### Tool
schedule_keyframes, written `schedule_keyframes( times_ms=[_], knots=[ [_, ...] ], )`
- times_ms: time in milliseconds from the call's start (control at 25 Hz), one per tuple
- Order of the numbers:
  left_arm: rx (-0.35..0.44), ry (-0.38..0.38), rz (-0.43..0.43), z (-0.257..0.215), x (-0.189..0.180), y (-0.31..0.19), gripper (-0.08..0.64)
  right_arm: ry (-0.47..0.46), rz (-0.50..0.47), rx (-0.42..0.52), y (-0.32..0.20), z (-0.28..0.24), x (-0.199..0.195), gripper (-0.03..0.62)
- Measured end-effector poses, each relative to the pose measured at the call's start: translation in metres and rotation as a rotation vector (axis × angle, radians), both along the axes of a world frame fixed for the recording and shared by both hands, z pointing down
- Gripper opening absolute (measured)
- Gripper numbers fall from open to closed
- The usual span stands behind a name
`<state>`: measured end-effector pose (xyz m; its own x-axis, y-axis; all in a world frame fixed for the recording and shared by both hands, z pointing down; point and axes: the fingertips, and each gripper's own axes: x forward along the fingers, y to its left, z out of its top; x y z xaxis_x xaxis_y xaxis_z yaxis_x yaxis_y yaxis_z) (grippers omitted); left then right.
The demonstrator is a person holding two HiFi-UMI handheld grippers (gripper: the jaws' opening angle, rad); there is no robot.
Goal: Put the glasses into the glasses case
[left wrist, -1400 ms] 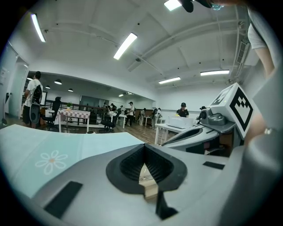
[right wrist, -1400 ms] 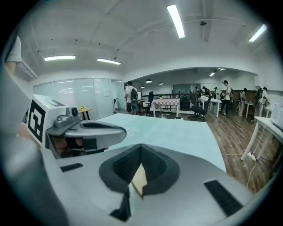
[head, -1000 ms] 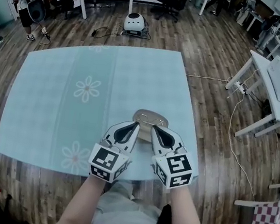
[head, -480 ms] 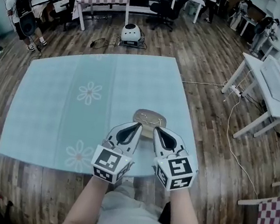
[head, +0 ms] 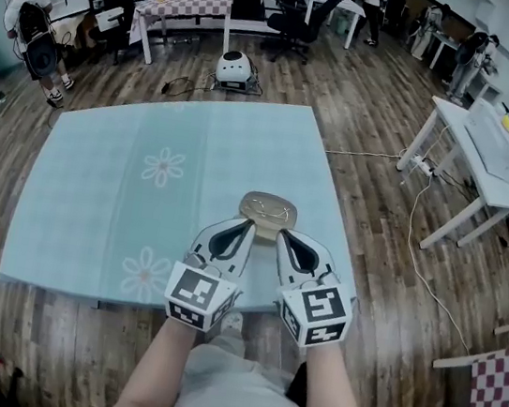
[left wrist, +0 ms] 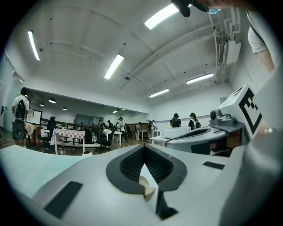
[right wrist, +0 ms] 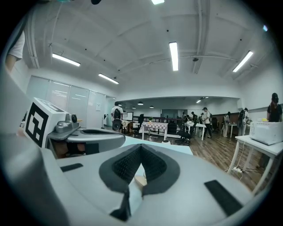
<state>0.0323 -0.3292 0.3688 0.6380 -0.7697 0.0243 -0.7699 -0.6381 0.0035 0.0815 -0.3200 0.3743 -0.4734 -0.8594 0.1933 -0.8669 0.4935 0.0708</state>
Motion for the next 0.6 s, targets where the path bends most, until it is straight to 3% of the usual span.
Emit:
schedule_keyframes(
  times_ms=[600],
  knots=[
    [0.039, 0.001, 0.016, -0.015, 0.018, 0.031, 0.008, 0.009, -0.001, 0.072, 0.034, -0.017, 0.002, 0.006]
  ],
)
